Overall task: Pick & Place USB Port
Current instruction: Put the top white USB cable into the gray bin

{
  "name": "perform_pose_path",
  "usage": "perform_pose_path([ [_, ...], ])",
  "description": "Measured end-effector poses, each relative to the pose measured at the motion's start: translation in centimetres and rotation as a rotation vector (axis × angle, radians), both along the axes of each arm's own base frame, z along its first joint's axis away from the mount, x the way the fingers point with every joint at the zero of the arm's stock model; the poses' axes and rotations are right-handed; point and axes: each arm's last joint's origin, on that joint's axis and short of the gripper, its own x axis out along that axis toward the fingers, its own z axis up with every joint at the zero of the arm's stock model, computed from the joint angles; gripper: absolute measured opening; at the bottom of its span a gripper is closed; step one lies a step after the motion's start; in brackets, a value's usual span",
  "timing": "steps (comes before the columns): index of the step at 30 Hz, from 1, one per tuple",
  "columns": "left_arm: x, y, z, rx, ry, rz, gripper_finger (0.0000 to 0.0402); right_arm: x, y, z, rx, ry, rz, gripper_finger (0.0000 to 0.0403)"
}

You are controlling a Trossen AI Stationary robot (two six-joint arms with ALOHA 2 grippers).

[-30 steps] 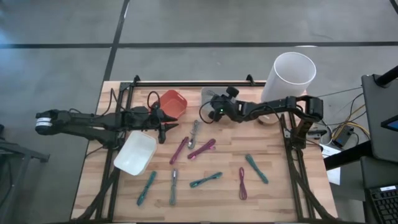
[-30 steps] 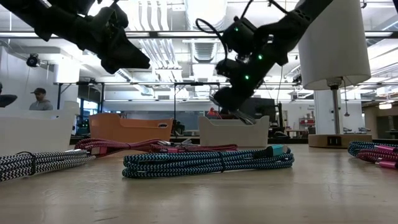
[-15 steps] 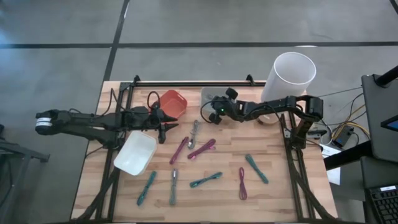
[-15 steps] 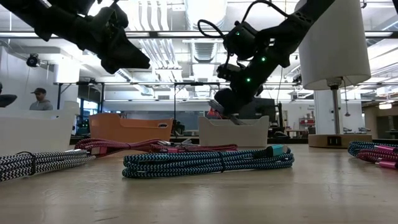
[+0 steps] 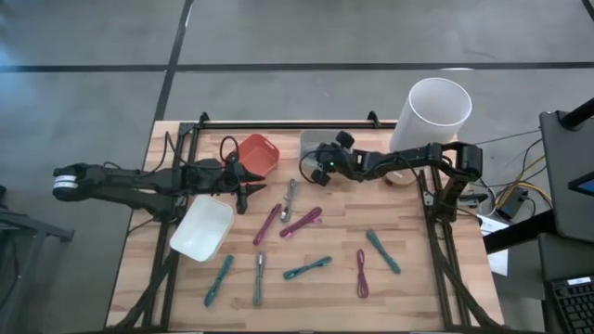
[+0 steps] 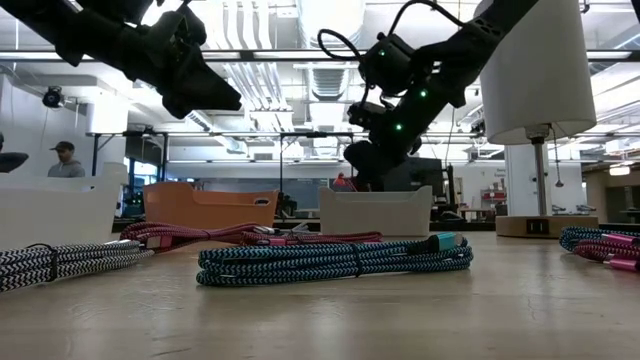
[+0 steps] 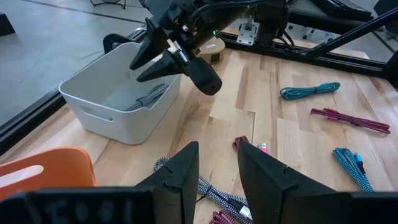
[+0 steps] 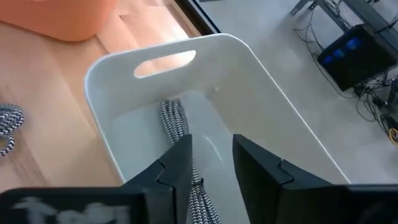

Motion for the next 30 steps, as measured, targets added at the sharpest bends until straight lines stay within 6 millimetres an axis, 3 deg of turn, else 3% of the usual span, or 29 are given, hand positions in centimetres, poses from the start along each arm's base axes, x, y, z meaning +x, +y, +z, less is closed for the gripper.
perform_pose_path([
  [10,0.0,0.0,0.0,-0.04,-0.009,0.013,0.0115,1.9,1.4,2.2,0.075,-0.076,0.16,0.0148],
  [17,0.0,0.0,0.0,-0.039,-0.008,0.013,0.0115,2.9,3.7,3.0,0.174,-0.029,0.478,0.0156],
  [22,0.0,0.0,0.0,-0.039,-0.008,0.013,0.0115,3.3,5.0,2.5,0.262,-0.056,0.693,0.0155],
  [30,0.0,0.0,0.0,-0.044,-0.008,0.014,0.0115,4.3,5.2,-0.1,0.309,-0.018,0.707,0.0155],
])
